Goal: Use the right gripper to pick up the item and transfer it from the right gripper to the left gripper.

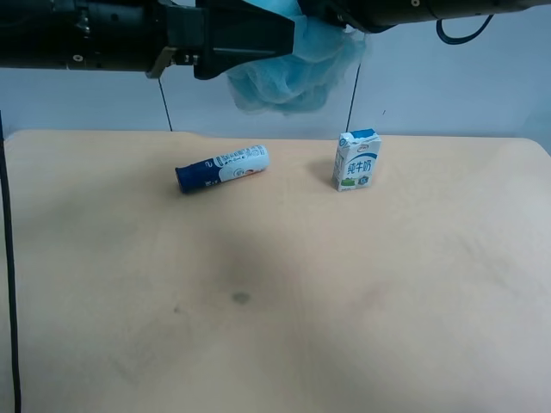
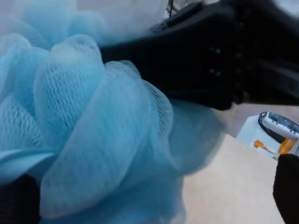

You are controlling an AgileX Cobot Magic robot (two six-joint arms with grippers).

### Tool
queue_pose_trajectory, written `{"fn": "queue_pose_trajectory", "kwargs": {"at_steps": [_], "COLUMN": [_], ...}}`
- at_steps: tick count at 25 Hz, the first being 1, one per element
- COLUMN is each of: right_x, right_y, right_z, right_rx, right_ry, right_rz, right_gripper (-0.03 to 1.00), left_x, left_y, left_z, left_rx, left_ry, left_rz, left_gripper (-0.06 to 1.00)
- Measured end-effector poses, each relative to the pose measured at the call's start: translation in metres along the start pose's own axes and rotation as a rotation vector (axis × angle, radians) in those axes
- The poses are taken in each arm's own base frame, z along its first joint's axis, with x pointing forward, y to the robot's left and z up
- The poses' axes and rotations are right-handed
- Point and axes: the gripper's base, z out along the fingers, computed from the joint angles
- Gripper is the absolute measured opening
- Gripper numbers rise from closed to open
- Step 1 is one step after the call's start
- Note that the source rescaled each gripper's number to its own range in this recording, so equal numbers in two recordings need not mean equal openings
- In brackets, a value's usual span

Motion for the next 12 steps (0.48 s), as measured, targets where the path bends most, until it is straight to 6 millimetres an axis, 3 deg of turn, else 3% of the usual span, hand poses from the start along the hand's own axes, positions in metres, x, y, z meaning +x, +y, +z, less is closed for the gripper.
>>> {"fn": "queue_pose_trajectory", "kwargs": {"at_steps": [12], "right_x": [-0.004], "right_y": [0.0], "right_z": [0.0], "right_rx": [0.001], "right_ry": [-0.041], "right_rz": [0.015], "right_gripper": [0.0], "left_x": [0.017], "left_y": [0.014], "left_z": [0.019], "left_rx": [-0.013], "left_ry": [0.066], "left_rz": [0.014], "left_gripper": [1.0]}}
